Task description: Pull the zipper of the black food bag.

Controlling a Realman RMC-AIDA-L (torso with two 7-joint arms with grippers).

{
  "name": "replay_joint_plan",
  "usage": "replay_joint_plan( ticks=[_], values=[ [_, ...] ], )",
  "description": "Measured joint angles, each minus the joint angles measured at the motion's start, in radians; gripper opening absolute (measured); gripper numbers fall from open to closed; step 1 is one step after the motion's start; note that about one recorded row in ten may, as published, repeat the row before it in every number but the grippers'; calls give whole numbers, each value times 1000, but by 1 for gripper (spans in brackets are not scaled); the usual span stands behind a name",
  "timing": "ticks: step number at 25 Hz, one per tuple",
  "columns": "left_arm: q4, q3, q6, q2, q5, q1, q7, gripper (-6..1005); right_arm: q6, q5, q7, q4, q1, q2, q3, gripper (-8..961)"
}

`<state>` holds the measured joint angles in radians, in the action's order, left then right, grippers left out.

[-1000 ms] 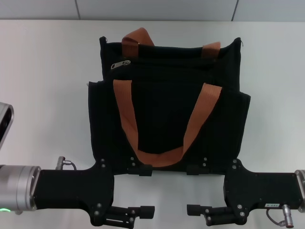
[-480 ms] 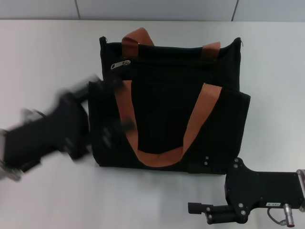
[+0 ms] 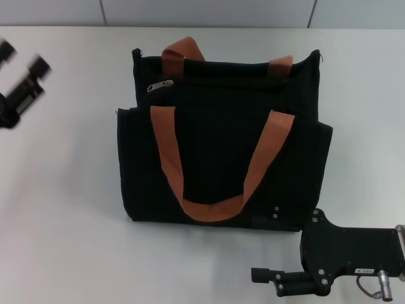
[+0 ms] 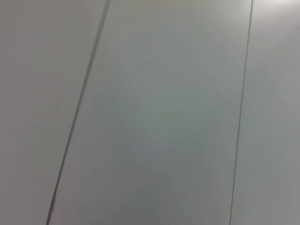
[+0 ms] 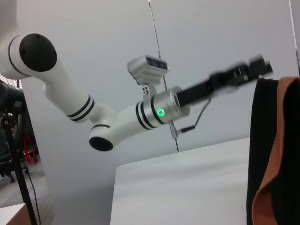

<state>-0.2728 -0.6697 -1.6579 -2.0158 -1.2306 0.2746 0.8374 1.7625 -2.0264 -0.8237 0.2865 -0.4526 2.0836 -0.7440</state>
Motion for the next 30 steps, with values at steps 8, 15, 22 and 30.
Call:
replay_joint_plan(
  ticks=[8, 15, 22, 30],
  values=[
    [-107, -13, 26, 36, -327, 35, 21, 806, -4, 0, 0, 3, -8, -2, 2, 775],
    [-127, -12, 79, 18, -440, 99, 24, 805, 0, 0, -7, 5, -6, -2, 14, 776],
    [-158, 9, 144, 7, -435, 126, 5, 805, 0, 0, -8, 5, -2, -2, 27, 776],
    [-176, 6, 123, 0, -448, 152, -11, 804, 1, 0, -9, 3, -9, -2, 40, 775]
  ],
)
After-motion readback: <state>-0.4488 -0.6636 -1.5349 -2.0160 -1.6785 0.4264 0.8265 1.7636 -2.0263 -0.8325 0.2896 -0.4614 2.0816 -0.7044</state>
